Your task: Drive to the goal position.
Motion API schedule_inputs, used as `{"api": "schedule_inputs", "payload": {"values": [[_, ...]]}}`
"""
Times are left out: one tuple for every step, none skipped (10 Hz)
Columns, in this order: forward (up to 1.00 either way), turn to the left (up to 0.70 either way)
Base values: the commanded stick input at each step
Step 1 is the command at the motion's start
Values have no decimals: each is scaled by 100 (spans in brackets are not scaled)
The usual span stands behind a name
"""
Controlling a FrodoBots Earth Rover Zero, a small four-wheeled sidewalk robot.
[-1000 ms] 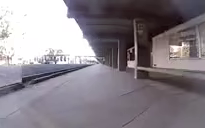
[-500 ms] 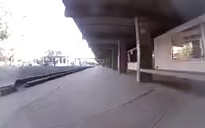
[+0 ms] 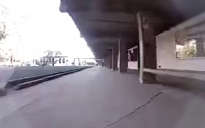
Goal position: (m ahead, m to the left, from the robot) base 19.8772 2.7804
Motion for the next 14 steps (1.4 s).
{"api": "schedule_inputs", "payload": {"values": [[70,0],[70,0],[70,0],[70,0],[70,0],[70,0],[70,0],[70,0],[70,0],[70,0],[70,0],[70,0],[70,0],[70,0]]}}
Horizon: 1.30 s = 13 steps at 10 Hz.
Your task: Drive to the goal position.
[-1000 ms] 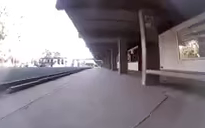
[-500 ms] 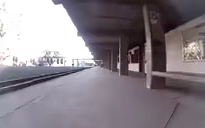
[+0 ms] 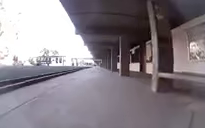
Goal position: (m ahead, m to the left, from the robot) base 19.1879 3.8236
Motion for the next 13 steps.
{"api": "schedule_inputs", "payload": {"values": [[70,0],[70,0],[70,0],[70,0],[70,0],[70,0],[70,0],[70,0],[70,0],[70,0],[70,0],[70,0],[70,0]]}}
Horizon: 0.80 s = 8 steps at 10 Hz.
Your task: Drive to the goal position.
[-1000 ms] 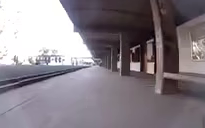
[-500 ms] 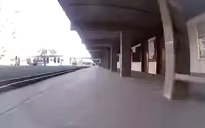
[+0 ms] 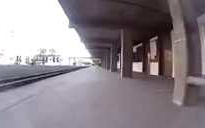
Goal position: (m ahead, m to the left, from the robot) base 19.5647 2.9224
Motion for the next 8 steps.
{"api": "schedule_inputs", "payload": {"values": [[70,0],[70,0],[70,0],[70,0],[70,0],[70,0],[70,0],[70,0]]}}
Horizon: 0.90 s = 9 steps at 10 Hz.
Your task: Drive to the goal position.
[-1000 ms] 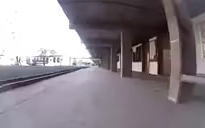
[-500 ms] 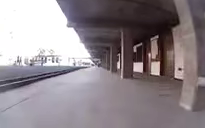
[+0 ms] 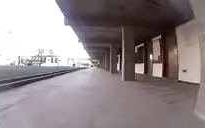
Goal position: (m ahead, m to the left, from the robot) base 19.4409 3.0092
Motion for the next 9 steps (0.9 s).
{"api": "schedule_inputs", "payload": {"values": [[70,0],[70,0],[70,0],[70,0],[70,0],[70,0],[70,0],[70,0],[70,0]]}}
